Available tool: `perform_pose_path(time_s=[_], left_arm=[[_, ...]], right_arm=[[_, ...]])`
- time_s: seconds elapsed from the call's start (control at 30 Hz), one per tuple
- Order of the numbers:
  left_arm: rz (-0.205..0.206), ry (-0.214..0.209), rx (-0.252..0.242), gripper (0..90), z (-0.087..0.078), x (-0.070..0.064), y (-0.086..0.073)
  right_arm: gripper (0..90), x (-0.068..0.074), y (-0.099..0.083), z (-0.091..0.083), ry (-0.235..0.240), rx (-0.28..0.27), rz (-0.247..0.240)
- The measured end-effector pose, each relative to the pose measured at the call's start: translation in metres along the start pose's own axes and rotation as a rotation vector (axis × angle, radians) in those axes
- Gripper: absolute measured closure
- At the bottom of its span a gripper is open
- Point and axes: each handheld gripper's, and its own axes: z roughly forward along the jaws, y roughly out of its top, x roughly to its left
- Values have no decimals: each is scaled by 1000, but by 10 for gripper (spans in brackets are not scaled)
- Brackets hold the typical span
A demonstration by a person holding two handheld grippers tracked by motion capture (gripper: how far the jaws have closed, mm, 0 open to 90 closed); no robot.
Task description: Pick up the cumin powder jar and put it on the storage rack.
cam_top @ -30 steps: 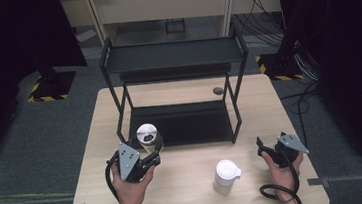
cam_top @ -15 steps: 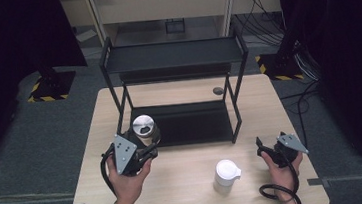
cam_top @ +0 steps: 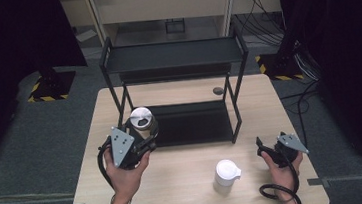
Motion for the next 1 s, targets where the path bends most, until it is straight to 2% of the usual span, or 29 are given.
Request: perform_pose_path(time_s=[0.63, 1.0], left_arm=[[5, 22, -29, 309, 6, 7, 18], [5, 38, -42, 309, 12, 15, 35]], right_arm=[[69, 0, 0, 0, 1, 0, 0], [70, 0, 0, 0, 1, 1, 0]])
